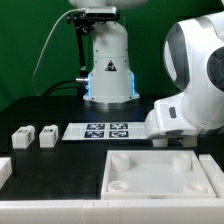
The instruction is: Assemble one leg
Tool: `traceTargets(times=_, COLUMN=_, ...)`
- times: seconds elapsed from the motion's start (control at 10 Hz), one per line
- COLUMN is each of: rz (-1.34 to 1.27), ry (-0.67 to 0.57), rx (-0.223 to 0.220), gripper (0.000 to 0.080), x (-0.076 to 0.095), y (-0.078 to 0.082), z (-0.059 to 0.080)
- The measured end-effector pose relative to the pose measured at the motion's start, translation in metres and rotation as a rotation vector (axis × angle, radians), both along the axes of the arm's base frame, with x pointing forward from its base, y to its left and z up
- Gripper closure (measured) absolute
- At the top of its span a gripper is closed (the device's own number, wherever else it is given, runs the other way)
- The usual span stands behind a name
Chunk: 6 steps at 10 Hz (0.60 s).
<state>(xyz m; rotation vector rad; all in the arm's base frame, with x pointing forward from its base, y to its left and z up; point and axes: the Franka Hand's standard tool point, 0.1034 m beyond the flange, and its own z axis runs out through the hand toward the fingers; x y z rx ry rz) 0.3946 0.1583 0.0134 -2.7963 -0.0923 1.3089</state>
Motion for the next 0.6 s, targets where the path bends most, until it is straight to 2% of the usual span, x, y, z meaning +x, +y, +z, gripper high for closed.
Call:
traceTargets(times=0.1, rz=-0.002, ry=0.009, rx=0.001, gripper=0.0509, x=0.004, y=-0.003, z=0.012)
traceTargets(times=0.4, rz=-0.007, ry=-0.022, rx=0.001, gripper=0.0508, x=0.02, y=-0.011, z=0.063)
traceTargets(times=0.5, rz=-0.001, ry=-0.018, rx=0.008, gripper=0.0508, x=0.023, y=-0.014, z=0.076)
traceTargets(times=0.6, rz=-0.008, ry=-0.063, rx=0.011, gripper=0.0508, x=0.029, y=-0.013, z=0.072)
